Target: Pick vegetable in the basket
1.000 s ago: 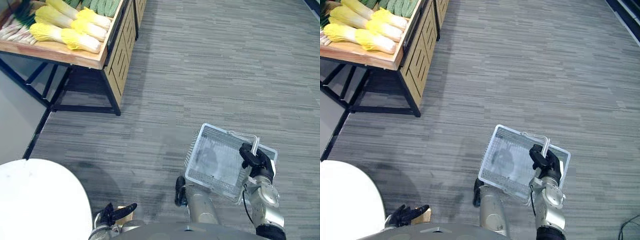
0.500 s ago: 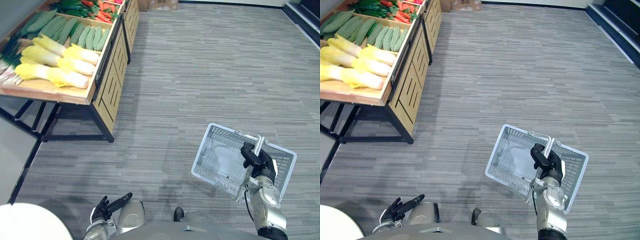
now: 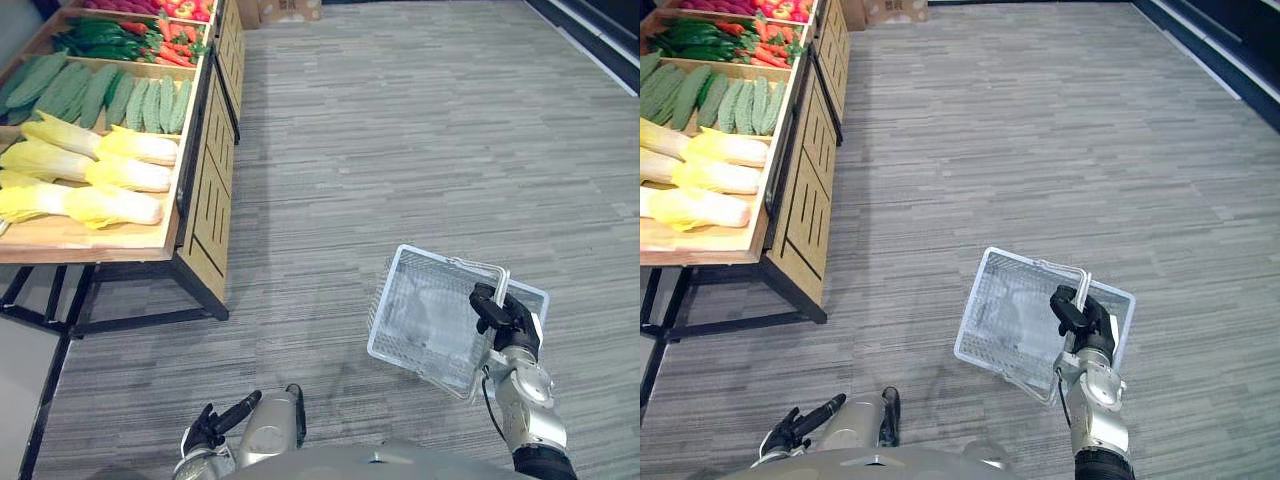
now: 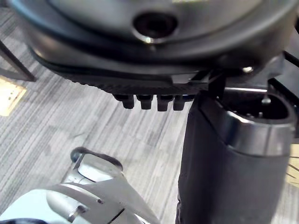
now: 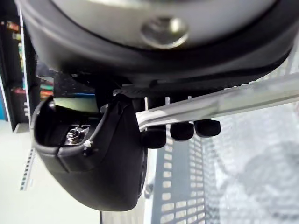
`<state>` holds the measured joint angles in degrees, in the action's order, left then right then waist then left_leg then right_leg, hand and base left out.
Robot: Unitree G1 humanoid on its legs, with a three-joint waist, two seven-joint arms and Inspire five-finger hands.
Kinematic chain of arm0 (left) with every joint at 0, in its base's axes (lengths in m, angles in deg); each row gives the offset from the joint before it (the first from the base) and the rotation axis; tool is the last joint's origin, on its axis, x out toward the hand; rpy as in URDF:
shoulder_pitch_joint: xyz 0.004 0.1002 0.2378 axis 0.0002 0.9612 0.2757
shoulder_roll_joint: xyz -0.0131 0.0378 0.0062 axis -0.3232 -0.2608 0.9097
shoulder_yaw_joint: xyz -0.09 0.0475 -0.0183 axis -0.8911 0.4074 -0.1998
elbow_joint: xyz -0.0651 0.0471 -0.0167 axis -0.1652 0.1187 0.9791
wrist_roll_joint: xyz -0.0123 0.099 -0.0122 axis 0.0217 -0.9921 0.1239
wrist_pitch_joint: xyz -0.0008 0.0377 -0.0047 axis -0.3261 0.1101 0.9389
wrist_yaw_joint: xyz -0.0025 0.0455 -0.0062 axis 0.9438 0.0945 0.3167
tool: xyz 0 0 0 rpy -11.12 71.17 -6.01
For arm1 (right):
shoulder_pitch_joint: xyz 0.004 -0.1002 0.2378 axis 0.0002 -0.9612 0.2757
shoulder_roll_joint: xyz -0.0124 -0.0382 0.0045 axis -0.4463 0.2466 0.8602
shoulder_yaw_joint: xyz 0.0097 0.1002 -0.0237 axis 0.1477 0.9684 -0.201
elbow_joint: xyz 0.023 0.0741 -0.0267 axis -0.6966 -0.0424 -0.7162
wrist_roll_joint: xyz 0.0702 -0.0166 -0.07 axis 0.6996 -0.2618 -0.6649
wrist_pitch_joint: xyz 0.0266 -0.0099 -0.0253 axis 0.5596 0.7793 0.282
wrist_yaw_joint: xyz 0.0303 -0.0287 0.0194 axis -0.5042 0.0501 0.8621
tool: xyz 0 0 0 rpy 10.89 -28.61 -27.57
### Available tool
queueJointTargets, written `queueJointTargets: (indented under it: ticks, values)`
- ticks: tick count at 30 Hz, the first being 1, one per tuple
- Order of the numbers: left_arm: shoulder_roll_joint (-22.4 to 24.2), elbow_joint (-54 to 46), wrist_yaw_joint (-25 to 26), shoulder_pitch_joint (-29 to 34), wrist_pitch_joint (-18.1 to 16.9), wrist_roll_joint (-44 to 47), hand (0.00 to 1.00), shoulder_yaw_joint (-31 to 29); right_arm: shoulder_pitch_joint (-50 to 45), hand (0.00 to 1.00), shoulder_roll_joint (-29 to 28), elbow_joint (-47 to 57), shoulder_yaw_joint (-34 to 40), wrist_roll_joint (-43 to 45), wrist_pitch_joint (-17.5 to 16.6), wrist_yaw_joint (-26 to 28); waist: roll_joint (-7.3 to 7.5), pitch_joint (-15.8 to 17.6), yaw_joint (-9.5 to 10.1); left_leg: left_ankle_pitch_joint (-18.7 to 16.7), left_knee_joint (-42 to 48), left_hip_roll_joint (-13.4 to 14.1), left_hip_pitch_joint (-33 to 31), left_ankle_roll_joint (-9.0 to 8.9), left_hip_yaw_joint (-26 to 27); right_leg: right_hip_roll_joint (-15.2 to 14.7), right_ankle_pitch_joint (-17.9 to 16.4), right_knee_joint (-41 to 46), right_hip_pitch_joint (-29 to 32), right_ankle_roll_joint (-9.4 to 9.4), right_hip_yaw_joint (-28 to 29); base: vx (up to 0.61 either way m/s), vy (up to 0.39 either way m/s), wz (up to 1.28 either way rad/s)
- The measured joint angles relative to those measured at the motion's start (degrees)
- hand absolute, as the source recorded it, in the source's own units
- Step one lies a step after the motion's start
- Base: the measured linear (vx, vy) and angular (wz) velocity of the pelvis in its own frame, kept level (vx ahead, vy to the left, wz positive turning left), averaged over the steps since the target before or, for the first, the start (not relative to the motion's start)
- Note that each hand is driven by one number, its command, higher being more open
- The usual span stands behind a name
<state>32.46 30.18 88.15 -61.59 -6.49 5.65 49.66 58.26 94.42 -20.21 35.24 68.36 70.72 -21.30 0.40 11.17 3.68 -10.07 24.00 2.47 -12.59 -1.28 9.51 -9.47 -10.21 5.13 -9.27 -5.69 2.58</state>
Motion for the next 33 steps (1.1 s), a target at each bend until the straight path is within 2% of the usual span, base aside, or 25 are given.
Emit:
queueJointTargets:
  ticks: [4, 6, 7, 8, 9, 10, 11, 13, 14, 15, 17, 20, 21, 22, 23, 24, 25, 26, 27, 28, 30, 33]
  values:
    - [0.0, -0.1, 0.0, 0.1, 0.1, 0.0, 1.0, 0.0, 0.1, 0.0, 0.3, 0.0, -1.9, -1.0, 0.0, 0.0, 0.27, -0.8, 1.02, -4.1, 2.9, 0.1, 0.0, 0.65, 3.5, -1.4, -2.7, 3.9, 2.4, -1.62, 3.4, 0.14, 0.061, -0.43]
    - [0.1, -0.3, 0.0, 0.7, 0.2, 0.0, 1.0, 0.2, 0.1, 0.0, 0.3, -0.1, -2.4, -1.0, 0.2, 0.0, 0.23, -1.5, 1.04, -5.4, 3.5, 0.1, 0.3, 1.61, 4.5, -1.5, -2.7, 6.2, 3.9, -1.54, 4.5, 0.17, 0.076, -0.36]
    - [0.2, -1.2, 0.0, 1.6, 0.6, 0.1, 1.0, 0.4, 0.2, 0.0, 0.3, -0.1, -2.7, -1.0, 0.2, 0.0, -0.23, -2.1, 0.99, -5.7, 2.5, 0.0, 1.5, 2.0, 5.2, -1.5, -2.7, 10.1, 5.4, -1.55, 5.0, 0.19, 0.075, -0.3]
    - [0.3, -1.5, -0.1, 1.9, 0.6, 0.1, 1.0, 0.5, 0.2, 0.0, 0.3, -0.1, -2.7, -1.0, 0.2, 0.0, -0.01, -2.0, 0.89, -5.8, 1.9, -0.3, 2.4, 2.17, 5.4, -1.5, -2.7, 12.6, 6.3, -1.58, 5.1, 0.21, 0.061, -0.13]
    - [0.0, -1.8, -0.1, 2.4, 0.6, 0.2, 1.0, 0.9, -0.1, 0.0, 0.3, -0.1, -2.6, -1.0, 0.2, -0.2, 0.17, -2.1, 0.71, -6.0, 0.5, -1.1, 4.5, 2.64, 5.5, -1.7, -2.6, 19.4, 8.4, -1.79, 5.5, 0.17, 0.044, 0.08]
    - [-0.2, -1.8, -0.1, 2.5, 0.7, 0.1, 1.0, 1.3, -0.3, 0.0, 0.3, -0.1, -2.5, -1.0, 0.2, -0.3, 0.47, -2.2, 0.61, -6.3, -0.2, -1.8, 5.9, 3.09, 5.1, -1.8, -2.0, 24.9, 10.0, -2.79, 5.6, 0.34, 0.084, 0.34]
    - [-1.2, -1.9, -0.1, 2.7, 0.8, 0.2, 1.0, 2.2, -0.7, 0.0, 0.2, -0.1, -2.5, -1.1, 0.2, -0.4, 1.44, -2.1, 0.21, -6.9, -0.2, -2.9, 7.6, 4.05, 4.2, -2.2, 0.5, 33.4, 12.7, -6.79, 5.6, 0.3, 0.07, 0.46]
    - [-1.4, -1.9, -0.1, 2.8, 1.0, 0.1, 1.0, 2.4, -0.8, 0.0, 0.1, -0.1, -2.6, -1.3, 0.4, -0.4, 2.18, -2.1, -0.64, -7.6, -0.2, -3.7, 8.8, 4.69, 2.9, -2.2, 4.1, 39.2, 14.5, -7.78, 5.5, 0.24, 0.045, 0.52]
    - [-1.3, -1.9, 0.0, 2.9, 1.1, 0.1, 1.0, 2.5, -0.8, 0.0, 0.1, -0.1, -2.5, -2.1, 0.5, -0.4, 2.21, -2.0, -1.23, -8.2, -0.4, -3.8, 10.3, 5.28, 1.4, -1.6, 8.7, 44.4, 16.1, -7.7, 5.4, 0.22, 0.022, 0.5]
    - [-1.3, -1.9, 0.1, 3.0, 1.2, 0.2, 1.0, 2.6, -0.8, 0.0, 0.0, -0.1, -2.5, -2.8, 0.5, -0.3, 2.26, -1.9, -1.35, -8.6, -0.6, -3.8, 11.7, 5.92, 0.7, -1.1, 8.7, 49.2, 17.7, -6.93, 5.1, 0.32, 0.015, 0.49]
    - [-1.5, -1.8, 0.5, 3.0, 2.0, 0.1, 1.0, 3.7, -0.8, 0.0, 0.0, -0.1, -2.5, -3.2, 0.5, 0.0, 1.59, -1.5, -1.62, -8.8, -3.1, -3.1, 17.1, 6.2, -1.6, -0.4, 0.3, 56.4, 21.6, -0.36, 0.0, 0.24, -0.04, 0.33]
    - [-1.5, -1.7, 0.4, 3.0, 2.1, 0.1, 1.0, 4.8, -0.8, 0.0, 0.0, 0.0, -2.5, -3.1, 0.5, 0.1, 0.61, -1.3, -2.37, -8.8, -5.7, -1.2, 21.6, 6.19, -2.7, -0.2, -3.1, 51.1, 26.0, 2.42, -6.1, 0.25, -0.096, 0.26]
    - [-1.6, -1.5, 0.1, 2.8, 2.0, 0.0, 1.0, 4.8, -0.8, 0.0, 0.0, 0.0, -2.3, -3.1, 0.5, 0.1, 0.6, -1.3, -2.61, -8.9, -6.1, -0.5, 22.7, 6.01, -3.1, -0.2, -3.0, 43.5, 28.1, 2.27, -6.6, 0.34, -0.205, 0.35]
    - [-1.7, -1.1, 0.0, 2.4, 2.1, -0.1, 1.0, 4.9, -0.8, 0.0, 0.0, 0.0, -1.7, -3.1, 0.5, 0.2, 0.46, -1.2, -3.08, -9.7, -6.4, 0.8, 23.9, 4.59, -3.6, 0.6, -2.2, 33.9, 29.0, 1.57, -6.6, 0.3, -0.219, 0.35]
    - [-1.8, -1.1, 0.1, 2.4, 2.0, -0.1, 1.0, 4.8, -0.8, 0.0, 0.0, 0.0, -1.4, -3.1, 0.5, 0.1, 0.23, -1.0, -3.31, -10.2, -6.5, 1.6, 24.5, 3.67, -3.8, 1.3, -1.6, 28.7, 29.1, 0.72, -6.3, 0.39, -0.311, 0.36]
    - [-2.0, -1.1, 0.1, 2.6, 2.0, -0.2, 1.0, 4.7, -0.8, 0.0, 0.0, 0.0, -1.4, -3.1, 0.5, 0.2, 0.04, -0.8, -3.61, -11.3, -6.7, 2.6, 25.7, 1.72, -4.2, 2.2, 1.8, 18.4, 29.2, 0.33, -5.3, 0.29, -0.255, 0.29]
    - [-2.2, -1.1, 0.0, 3.1, 2.0, -0.3, 1.0, 4.7, -0.8, 0.0, 0.0, 0.0, -1.4, -3.1, 0.5, 0.5, 1.34, -1.4, -3.87, -12.1, -7.2, 2.7, 26.8, 0.15, -4.6, 2.4, 6.0, 11.3, 28.7, 0.3, -4.8, 0.4, -0.35, 0.29]
    - [-2.9, -0.9, 0.1, 3.5, 2.0, -0.4, 1.0, 4.6, -0.9, 0.0, 0.1, -0.1, -1.4, -3.1, 0.5, 0.8, 1.95, -1.4, -3.99, -13.2, -7.7, 2.8, 28.2, -1.76, -5.4, 2.6, 13.2, 8.2, 28.6, 0.26, -4.0, 0.45, -0.369, 0.34]
    - [-2.2, 0.8, 0.0, 2.5, 2.1, -1.0, 1.0, 4.3, -1.0, 0.0, 0.5, -0.3, -0.7, -3.1, 0.6, 0.9, 0.31, -1.3, -4.3, -13.9, -8.3, 4.5, 29.4, -2.83, -7.1, 3.9, 17.6, 9.9, 28.4, 0.62, -4.7, 0.54, -0.436, 0.3]
    - [-1.2, 1.2, -0.1, 1.8, 2.1, -2.2, 1.0, 4.2, -0.6, 0.0, 0.5, -0.3, -0.2, -3.1, 0.8, 1.0, -1.43, -1.6, -4.23, -12.5, -8.2, 6.3, 28.6, -3.46, -8.4, 5.1, 15.9, 11.1, 29.1, 1.82, -5.9, 0.44, -0.354, 0.24]
    - [-0.5, 1.2, -0.2, 1.3, 1.9, -2.4, 1.0, 4.0, -0.4, 0.0, 0.5, -0.3, 0.0, -3.0, 1.0, 1.3, -2.47, -1.6, -4.24, -9.2, -7.9, 7.5, 27.9, -4.08, -10.7, 5.7, 13.8, 14.4, 29.8, 3.48, -7.7, 0.39, -0.332, 0.21]
    - [-0.1, 1.2, -0.2, 1.1, 1.7, -2.4, 1.0, 3.2, 0.0, 0.0, 0.5, -0.3, 0.1, -2.8, 1.1, 1.4, -2.62, -1.7, -5.45, -5.8, -5.8, 9.0, 27.1, -5.28, -14.1, 5.7, 9.1, 18.7, 29.7, 4.77, -10.2, 0.3, -0.252, 0.36]
